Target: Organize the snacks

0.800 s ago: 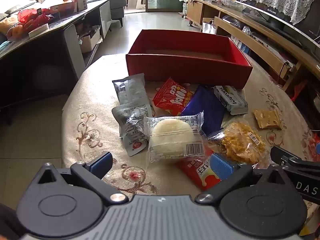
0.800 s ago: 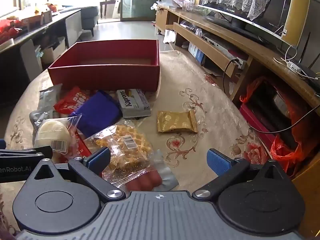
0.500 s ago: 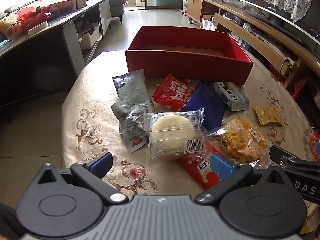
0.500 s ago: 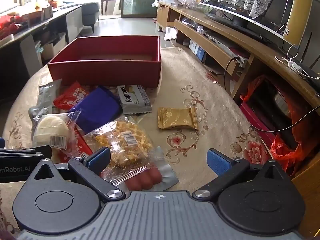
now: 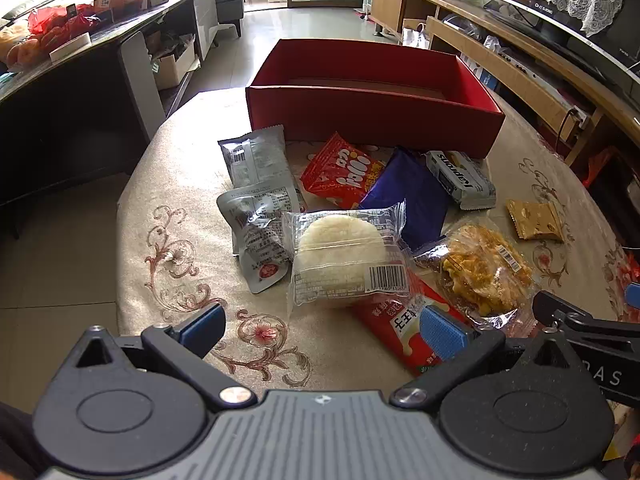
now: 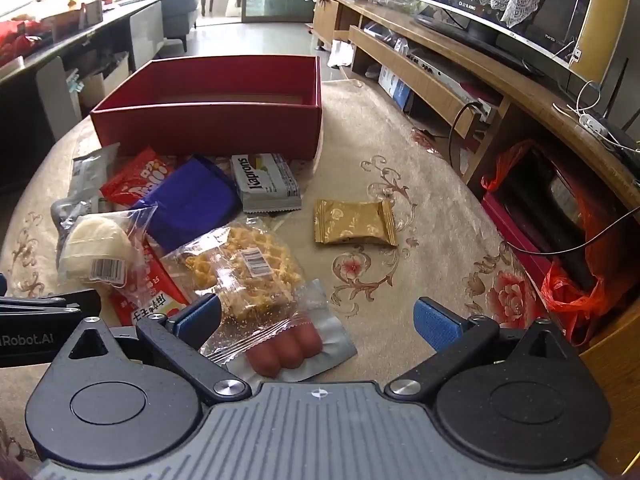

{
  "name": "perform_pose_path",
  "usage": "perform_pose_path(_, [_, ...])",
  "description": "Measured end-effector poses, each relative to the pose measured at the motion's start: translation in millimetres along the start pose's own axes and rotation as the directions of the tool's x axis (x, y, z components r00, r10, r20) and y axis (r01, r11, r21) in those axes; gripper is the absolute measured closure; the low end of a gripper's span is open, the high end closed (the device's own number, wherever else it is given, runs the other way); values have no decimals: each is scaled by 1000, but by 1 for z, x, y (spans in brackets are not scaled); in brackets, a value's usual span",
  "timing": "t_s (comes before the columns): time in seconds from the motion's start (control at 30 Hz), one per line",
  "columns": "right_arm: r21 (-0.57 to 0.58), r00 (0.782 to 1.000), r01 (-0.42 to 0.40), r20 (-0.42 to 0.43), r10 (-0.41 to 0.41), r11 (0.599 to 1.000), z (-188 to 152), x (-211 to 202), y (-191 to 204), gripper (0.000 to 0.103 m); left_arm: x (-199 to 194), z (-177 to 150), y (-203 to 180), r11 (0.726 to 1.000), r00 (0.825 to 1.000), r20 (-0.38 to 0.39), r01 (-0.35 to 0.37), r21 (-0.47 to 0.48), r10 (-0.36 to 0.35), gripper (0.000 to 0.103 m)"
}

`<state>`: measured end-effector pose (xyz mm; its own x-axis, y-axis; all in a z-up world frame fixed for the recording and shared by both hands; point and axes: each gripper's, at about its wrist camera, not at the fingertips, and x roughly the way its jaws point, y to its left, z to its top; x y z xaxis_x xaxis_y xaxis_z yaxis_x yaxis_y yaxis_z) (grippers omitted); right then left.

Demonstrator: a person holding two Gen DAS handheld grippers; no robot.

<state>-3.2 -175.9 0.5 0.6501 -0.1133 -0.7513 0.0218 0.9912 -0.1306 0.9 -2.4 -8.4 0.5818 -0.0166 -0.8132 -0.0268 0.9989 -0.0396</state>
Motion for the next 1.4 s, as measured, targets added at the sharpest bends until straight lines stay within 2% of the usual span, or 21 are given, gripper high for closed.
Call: perform_pose_path(1.4, [-13,999,-4,-37,3,1000,-1,6,0,0,5,-2,-1,1000,999,-33,11,-5,-11,3])
